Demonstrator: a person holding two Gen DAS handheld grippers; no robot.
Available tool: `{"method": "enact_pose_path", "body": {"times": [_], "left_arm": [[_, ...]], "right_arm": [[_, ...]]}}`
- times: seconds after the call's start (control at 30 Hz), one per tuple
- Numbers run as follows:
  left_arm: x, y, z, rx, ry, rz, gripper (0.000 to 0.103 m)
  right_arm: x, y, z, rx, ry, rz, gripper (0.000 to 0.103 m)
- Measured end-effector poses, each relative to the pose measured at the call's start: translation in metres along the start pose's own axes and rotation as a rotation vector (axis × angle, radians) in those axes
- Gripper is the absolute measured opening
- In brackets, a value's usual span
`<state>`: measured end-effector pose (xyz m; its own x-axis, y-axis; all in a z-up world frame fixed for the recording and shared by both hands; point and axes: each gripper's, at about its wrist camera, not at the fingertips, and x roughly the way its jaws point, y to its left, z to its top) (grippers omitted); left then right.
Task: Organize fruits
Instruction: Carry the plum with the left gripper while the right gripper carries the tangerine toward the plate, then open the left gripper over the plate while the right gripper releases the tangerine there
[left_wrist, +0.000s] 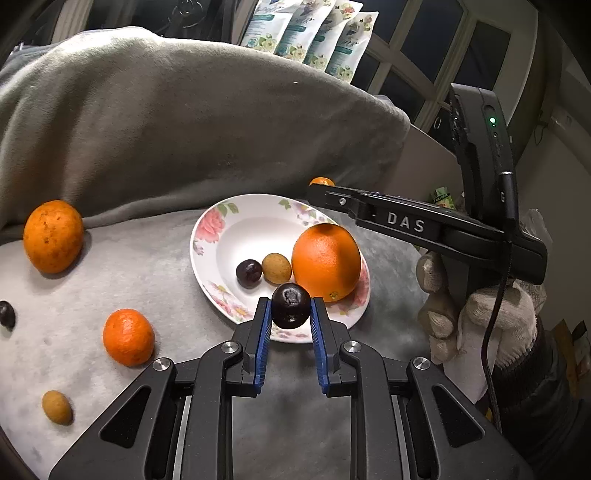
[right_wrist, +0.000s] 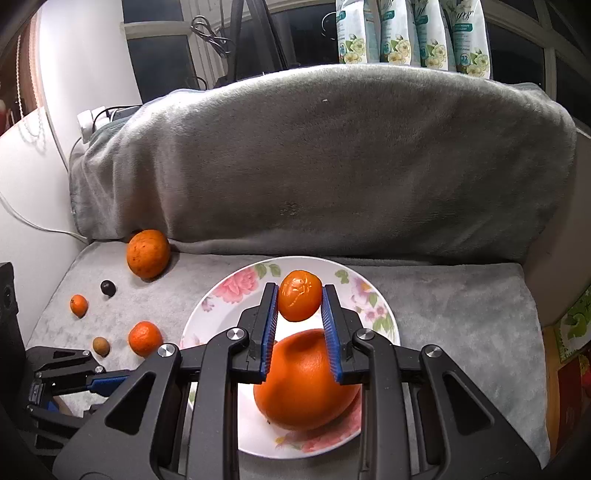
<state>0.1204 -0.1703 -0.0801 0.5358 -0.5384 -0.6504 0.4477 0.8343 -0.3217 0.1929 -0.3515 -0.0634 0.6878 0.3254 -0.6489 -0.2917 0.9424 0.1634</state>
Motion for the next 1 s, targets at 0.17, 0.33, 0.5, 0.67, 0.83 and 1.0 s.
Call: {"method": "enact_pose_path", "body": {"times": [0.17, 0.33, 0.5, 0.67, 0.83, 1.0], "left_arm": [[0.0011, 0.0001, 0.0011, 0.002, 0.004, -0.003, 0.019], [0.0041, -0.002, 0.0006, 0.006, 0.011, -0.008, 0.019], [0.0061, -0.0017, 0.0006, 0.004, 0.006, -0.007, 0.02], [0.0054, -0.0018, 0.0014, 0.01, -0.009, -0.01, 0.023], [0.0046, -0.004, 0.0026, 0.018, -0.017, -0.006, 0.06], [0.0046, -0.0072, 0.0033, 0.032, -0.016, 0.006, 0.078]], "right_arm": [[0.0035, -0.0014, 0.0001, 0.008, 0.011, 0.009, 0.025], [0.0055, -0.0028, 0.0011, 0.017, 0.016, 0.005, 0.025], [0.0066, -0.0022, 0.0021, 0.013, 0.018, 0.005, 0.025], [0.0065, -0.0021, 0.002, 0.019, 0.017, 0.006, 0.045], [0.0025, 0.0004, 0.0024, 0.014, 0.0, 0.007, 0.063], [-0.0023, 0.0008, 0.004, 0.018, -0.025, -0.003, 0.087]]}}
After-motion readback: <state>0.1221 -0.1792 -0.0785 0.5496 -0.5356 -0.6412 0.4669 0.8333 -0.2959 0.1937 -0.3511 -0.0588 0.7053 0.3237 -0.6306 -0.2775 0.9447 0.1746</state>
